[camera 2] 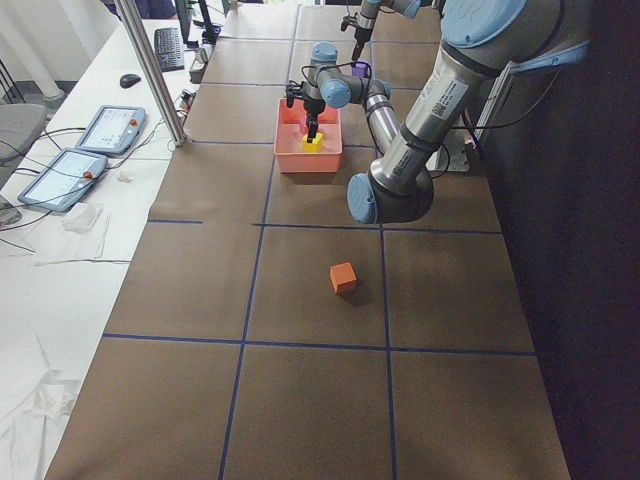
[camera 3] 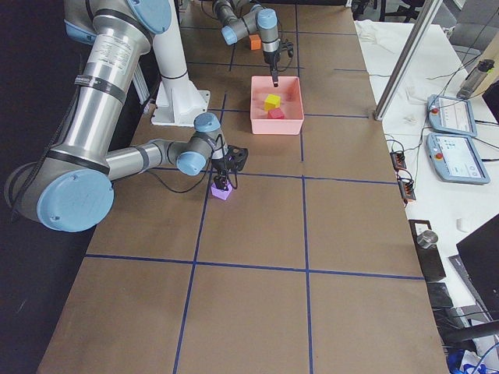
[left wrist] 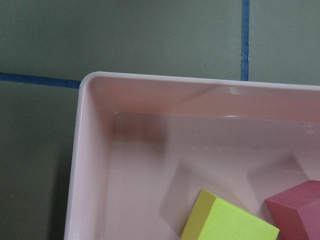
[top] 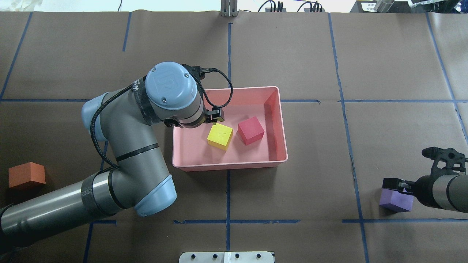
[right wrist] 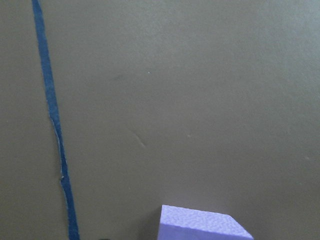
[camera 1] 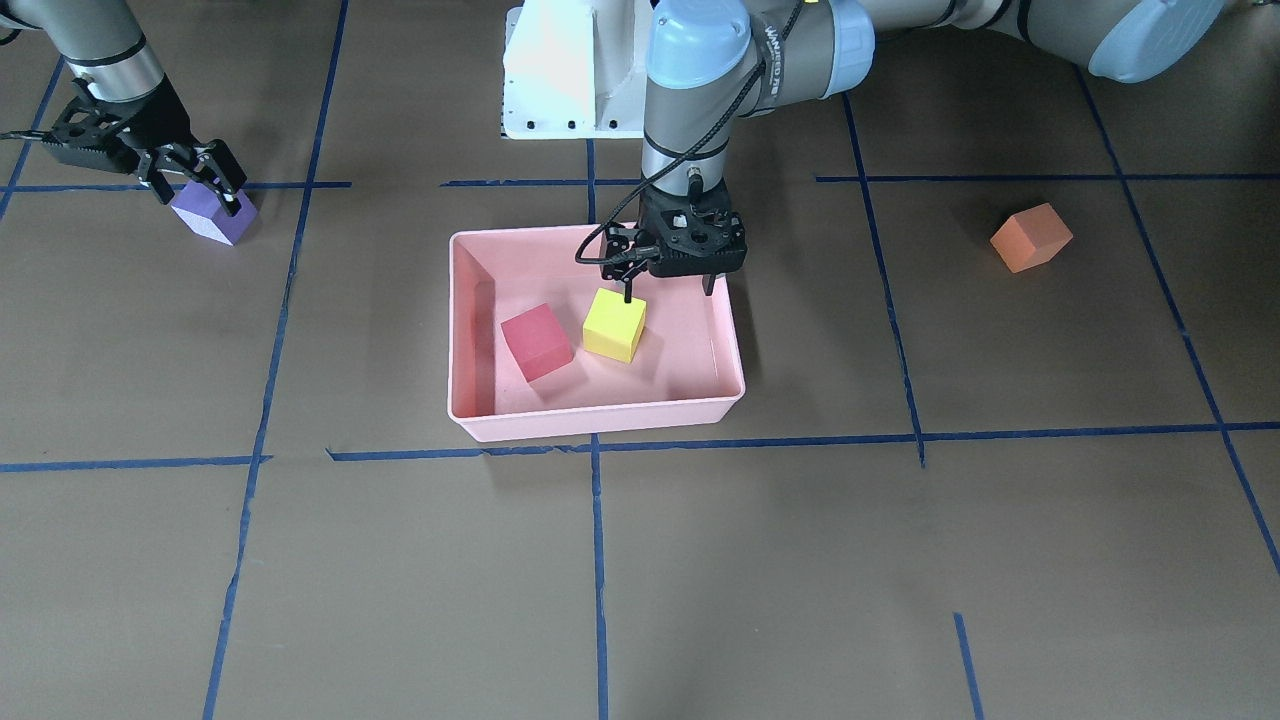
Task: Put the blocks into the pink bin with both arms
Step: 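Lower the right gripper onto the purple cube and grasp it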
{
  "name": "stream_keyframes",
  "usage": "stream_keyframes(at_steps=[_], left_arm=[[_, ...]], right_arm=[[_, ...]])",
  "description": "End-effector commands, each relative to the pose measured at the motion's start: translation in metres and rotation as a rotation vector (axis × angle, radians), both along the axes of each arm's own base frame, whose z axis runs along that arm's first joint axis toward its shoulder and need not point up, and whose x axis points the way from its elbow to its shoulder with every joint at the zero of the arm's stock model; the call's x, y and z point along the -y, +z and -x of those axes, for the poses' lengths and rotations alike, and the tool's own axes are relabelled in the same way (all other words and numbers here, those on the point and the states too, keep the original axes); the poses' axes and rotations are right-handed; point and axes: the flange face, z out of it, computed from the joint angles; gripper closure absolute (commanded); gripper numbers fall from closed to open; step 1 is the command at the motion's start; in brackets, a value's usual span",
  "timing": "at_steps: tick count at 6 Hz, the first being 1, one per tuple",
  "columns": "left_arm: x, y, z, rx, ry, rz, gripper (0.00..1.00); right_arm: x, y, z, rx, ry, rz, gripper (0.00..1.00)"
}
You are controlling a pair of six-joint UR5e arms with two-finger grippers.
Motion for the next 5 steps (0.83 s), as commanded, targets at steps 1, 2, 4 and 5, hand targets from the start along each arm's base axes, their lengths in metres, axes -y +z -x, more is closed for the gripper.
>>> stream_keyframes(at_steps=[1, 2, 4, 5], left_arm=[[0.0, 0.0, 0.0, -0.001, 0.0, -0.001, 0.0], [0.0, 0.0, 0.0, -0.001, 0.0, -0.001, 0.0], [0.0, 0.0, 0.0, 0.0, 0.001, -0.002, 0.0], [0.0, 0.004, 0.0, 0.003, 0.002, 0.002, 0.0]], right_arm=[[-0.011, 0.01, -0.001, -0.026, -0.018, 0.015, 0.01], [-0.017, 0.012, 0.004, -0.033, -0.039, 0.016, 0.01], [-0.025, 0.017, 0.015, -0.044, -0.068, 0.009, 0.08], [-0.025, 0.026, 0.018, -0.066, -0.064, -0.001, 0.09]])
